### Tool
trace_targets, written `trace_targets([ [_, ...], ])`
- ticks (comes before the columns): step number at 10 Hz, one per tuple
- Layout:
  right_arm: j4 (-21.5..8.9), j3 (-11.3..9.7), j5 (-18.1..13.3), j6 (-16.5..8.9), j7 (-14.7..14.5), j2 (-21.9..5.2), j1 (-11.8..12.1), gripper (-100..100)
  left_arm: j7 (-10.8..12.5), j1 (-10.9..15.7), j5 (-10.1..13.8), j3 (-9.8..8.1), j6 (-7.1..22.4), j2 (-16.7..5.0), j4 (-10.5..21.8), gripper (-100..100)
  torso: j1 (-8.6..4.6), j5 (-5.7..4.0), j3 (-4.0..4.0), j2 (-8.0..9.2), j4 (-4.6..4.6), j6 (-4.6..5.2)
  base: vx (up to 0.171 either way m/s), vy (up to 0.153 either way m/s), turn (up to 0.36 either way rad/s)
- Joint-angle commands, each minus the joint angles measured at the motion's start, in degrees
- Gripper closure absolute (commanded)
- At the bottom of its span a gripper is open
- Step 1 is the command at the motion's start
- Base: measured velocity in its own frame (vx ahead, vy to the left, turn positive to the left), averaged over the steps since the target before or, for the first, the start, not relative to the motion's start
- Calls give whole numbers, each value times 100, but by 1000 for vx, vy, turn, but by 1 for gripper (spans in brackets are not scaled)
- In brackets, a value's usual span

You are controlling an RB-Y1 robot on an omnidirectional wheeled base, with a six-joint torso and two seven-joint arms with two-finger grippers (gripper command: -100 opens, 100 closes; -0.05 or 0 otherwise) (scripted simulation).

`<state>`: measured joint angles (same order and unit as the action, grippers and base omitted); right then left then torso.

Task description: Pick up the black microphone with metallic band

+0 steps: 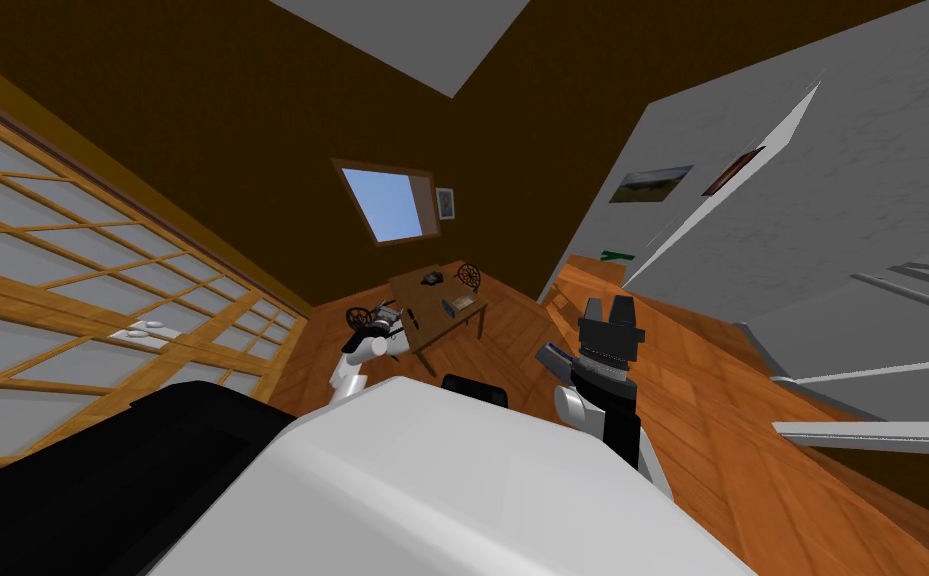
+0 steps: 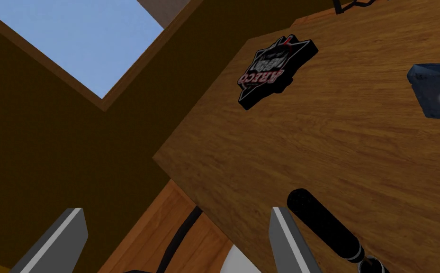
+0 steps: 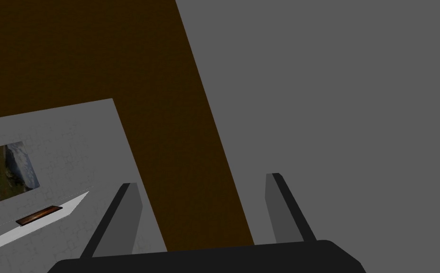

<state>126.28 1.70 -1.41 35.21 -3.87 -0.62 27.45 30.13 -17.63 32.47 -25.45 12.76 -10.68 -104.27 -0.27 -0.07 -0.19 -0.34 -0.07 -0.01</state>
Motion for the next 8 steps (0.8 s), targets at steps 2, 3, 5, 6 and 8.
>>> trace_targets([
  [2, 0, 0, 0, 0, 0, 0, 0, 0, 294, -14, 156, -196, 325, -19, 264, -100, -13, -2, -5, -8, -2, 0, 114, -105, 33],
  [3, 0, 0, 0, 0, 0, 0, 0, 0, 486, -41, 245, -337, 530, -18, 405, -100, -3, -1, -6, -9, -2, 1, 119, -77, 20],
  [5, 0, 0, 0, 0, 0, 0, 1, 0, 679, -77, 327, -475, 727, -14, 544, -100, -12, -2, -16, -29, -6, 0, 165, -102, 38],
  [6, 0, 0, 0, 0, 0, 0, 0, 0, 871, -119, 404, -610, 918, -4, 680, -100, -2, -2, -15, -24, -6, 2, 122, -44, 26],
  [8, 0, 0, 0, 0, 0, 0, 1, 0, 1060, -167, 474, -740, 1100, 10, 811, -100, 1, 1, -16, -28, -6, 2, 148, -80, 33],
])
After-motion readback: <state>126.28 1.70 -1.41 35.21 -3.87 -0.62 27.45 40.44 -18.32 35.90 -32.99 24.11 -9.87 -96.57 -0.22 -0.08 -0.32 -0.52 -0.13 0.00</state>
